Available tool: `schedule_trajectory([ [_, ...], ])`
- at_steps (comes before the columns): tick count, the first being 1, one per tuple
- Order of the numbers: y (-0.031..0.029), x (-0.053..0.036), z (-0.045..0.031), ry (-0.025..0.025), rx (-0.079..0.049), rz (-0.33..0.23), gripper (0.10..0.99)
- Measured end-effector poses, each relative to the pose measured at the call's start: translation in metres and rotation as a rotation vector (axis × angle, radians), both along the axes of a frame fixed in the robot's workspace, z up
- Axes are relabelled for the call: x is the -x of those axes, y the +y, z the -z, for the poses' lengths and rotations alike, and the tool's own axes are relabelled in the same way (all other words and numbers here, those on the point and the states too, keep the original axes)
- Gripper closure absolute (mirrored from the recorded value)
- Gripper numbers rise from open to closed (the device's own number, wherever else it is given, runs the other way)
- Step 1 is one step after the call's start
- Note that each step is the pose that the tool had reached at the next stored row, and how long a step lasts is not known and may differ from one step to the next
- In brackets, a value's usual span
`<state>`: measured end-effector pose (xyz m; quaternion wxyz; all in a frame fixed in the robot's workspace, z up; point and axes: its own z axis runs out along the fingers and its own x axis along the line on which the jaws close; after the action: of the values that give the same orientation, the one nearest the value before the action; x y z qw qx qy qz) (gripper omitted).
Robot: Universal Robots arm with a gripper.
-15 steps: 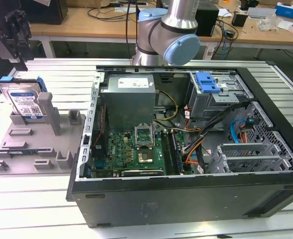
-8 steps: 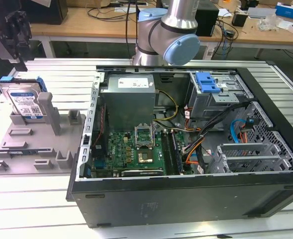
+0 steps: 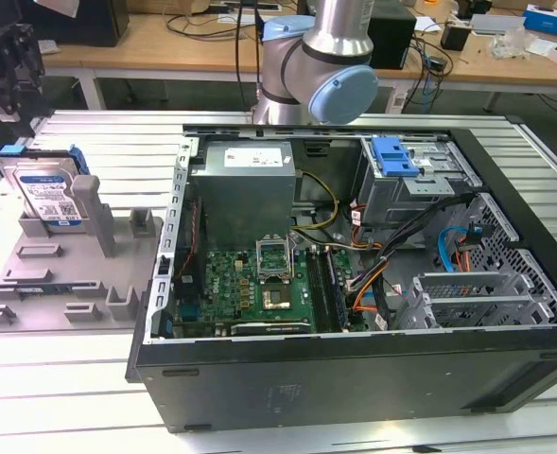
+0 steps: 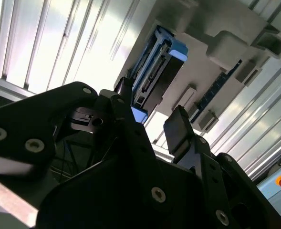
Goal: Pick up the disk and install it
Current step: 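Pick up the disk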
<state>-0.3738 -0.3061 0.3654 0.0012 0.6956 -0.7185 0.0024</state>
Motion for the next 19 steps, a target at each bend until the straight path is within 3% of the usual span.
schedule_trajectory([
  [3, 0.0002, 0.0053, 0.0022, 0.0059, 0.0, 0.0, 0.545],
  [7, 0.0002, 0.0151, 0.0077, 0.0265, 0.001, 0.0, 0.545],
  [12, 0.0003, 0.0168, 0.0115, 0.0337, 0.006, 0.0, 0.545],
  [19, 0.0003, 0.0186, 0.0144, 0.0339, 0.008, 0.0, 0.545],
])
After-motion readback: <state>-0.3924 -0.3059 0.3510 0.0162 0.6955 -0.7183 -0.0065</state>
